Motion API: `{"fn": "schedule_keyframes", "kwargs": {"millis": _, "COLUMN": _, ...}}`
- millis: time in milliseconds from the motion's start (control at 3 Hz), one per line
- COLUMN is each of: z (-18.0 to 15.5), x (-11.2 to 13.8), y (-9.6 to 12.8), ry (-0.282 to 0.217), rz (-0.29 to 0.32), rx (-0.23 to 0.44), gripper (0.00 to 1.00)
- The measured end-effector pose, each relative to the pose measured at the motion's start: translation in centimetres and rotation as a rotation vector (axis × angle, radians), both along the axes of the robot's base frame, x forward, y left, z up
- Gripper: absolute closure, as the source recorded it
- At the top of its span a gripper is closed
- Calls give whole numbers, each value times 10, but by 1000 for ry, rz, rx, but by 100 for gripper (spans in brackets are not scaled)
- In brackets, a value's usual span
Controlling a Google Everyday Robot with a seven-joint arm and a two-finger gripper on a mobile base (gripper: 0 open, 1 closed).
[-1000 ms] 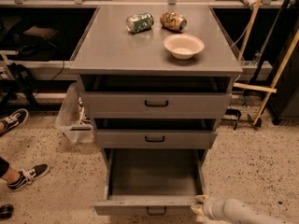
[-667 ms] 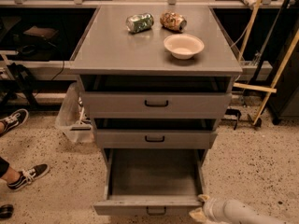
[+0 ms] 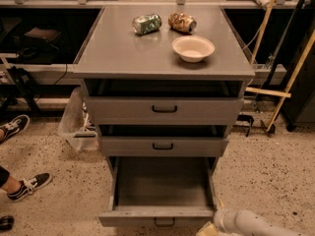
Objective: Open bottom drawer
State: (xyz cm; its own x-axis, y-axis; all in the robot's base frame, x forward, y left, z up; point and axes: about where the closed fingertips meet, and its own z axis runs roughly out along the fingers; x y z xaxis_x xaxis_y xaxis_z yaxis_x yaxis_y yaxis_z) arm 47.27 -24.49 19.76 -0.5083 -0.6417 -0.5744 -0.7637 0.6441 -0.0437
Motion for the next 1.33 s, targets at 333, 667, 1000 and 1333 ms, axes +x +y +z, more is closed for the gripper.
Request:
{"fn": "schedule_keyframes", "kwargs": {"millis": 333, "z": 14, "x": -4, "y": 3, "ry": 27, "rz": 6, "rx": -40, "gripper": 0}}
{"fn": "schedule_keyframes", "kwargs": {"millis": 667, "z": 67, "x": 14, "y": -12, "ry": 40, "rz": -100, "rx": -108, "gripper": 0}}
{"fn": "schedule_keyframes", "kwargs": {"millis": 1000, "z": 142, "x": 44, "y": -38, "ry": -35, "rz": -227, "rx": -193, "gripper": 0}}
{"fn": "schedule_keyframes", "kwargs": {"millis": 1333, "z": 224, "x": 56, "y": -44, "ry": -198, "rz": -269, "rx": -243, "gripper": 0}}
